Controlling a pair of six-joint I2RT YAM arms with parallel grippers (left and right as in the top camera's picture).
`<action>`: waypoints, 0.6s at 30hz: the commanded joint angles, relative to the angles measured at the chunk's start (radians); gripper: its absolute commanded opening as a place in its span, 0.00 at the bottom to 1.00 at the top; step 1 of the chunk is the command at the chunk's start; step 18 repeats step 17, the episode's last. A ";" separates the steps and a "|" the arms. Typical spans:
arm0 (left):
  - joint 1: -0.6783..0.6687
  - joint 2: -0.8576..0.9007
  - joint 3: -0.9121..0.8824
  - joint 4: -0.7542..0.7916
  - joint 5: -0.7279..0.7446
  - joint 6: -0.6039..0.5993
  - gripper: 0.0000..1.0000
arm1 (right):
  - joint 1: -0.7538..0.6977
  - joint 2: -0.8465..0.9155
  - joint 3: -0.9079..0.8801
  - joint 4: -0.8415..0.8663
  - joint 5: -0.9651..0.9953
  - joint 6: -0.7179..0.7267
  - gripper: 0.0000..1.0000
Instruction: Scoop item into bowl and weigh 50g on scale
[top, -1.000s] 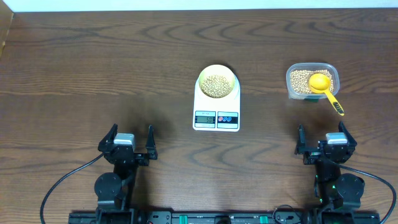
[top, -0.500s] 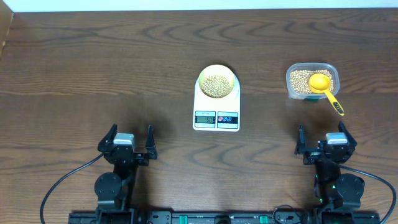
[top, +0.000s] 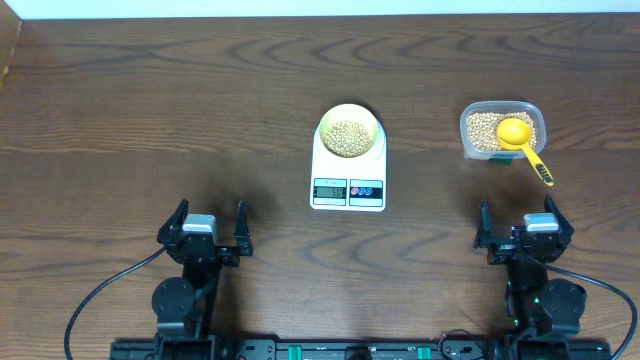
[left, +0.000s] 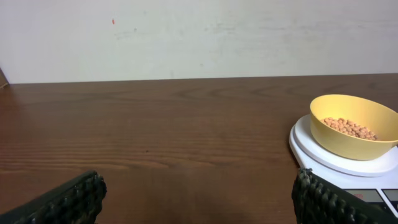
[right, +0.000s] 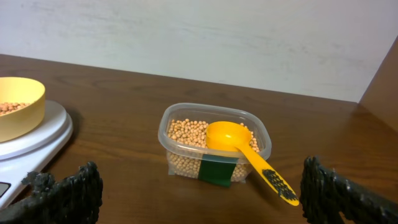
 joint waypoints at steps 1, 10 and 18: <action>0.001 0.005 -0.024 -0.023 -0.002 -0.008 0.98 | 0.006 -0.007 -0.002 -0.004 -0.006 0.011 0.99; 0.001 0.013 -0.024 -0.023 -0.002 -0.008 0.98 | 0.006 -0.007 -0.002 -0.004 -0.006 0.011 0.99; 0.001 0.013 -0.024 -0.023 -0.002 -0.008 0.98 | 0.006 -0.007 -0.002 -0.004 -0.006 0.011 0.99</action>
